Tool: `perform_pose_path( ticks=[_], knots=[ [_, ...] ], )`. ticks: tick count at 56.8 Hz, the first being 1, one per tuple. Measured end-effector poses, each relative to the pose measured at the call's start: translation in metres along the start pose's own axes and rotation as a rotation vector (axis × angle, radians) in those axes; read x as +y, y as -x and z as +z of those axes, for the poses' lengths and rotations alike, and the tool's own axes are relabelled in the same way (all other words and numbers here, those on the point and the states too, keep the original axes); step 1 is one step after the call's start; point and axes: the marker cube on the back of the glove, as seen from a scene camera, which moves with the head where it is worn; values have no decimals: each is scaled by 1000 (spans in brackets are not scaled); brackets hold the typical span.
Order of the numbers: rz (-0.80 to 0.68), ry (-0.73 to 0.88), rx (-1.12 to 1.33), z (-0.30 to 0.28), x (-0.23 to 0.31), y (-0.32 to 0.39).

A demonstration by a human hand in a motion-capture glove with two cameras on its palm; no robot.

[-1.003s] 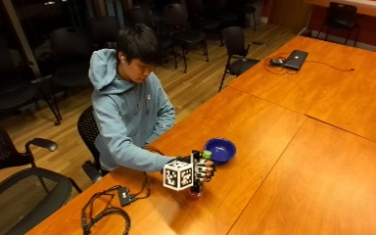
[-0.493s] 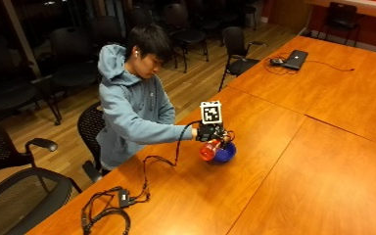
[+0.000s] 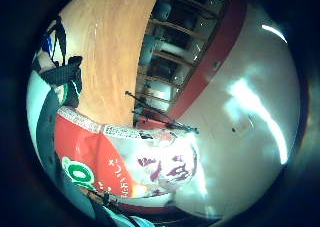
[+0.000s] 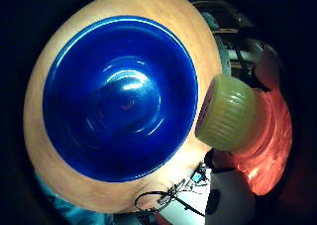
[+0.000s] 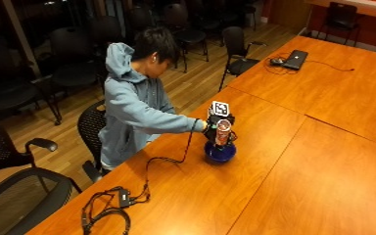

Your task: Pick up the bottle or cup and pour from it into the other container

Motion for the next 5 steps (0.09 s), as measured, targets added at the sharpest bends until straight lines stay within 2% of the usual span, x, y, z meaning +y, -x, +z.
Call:
perform_pose_path(
  ticks=[3, 5],
  knots=[
    [-5, 3, 25, 2, -1, 1],
    [46, 15, -69, 1, -2, -4]
  ],
)
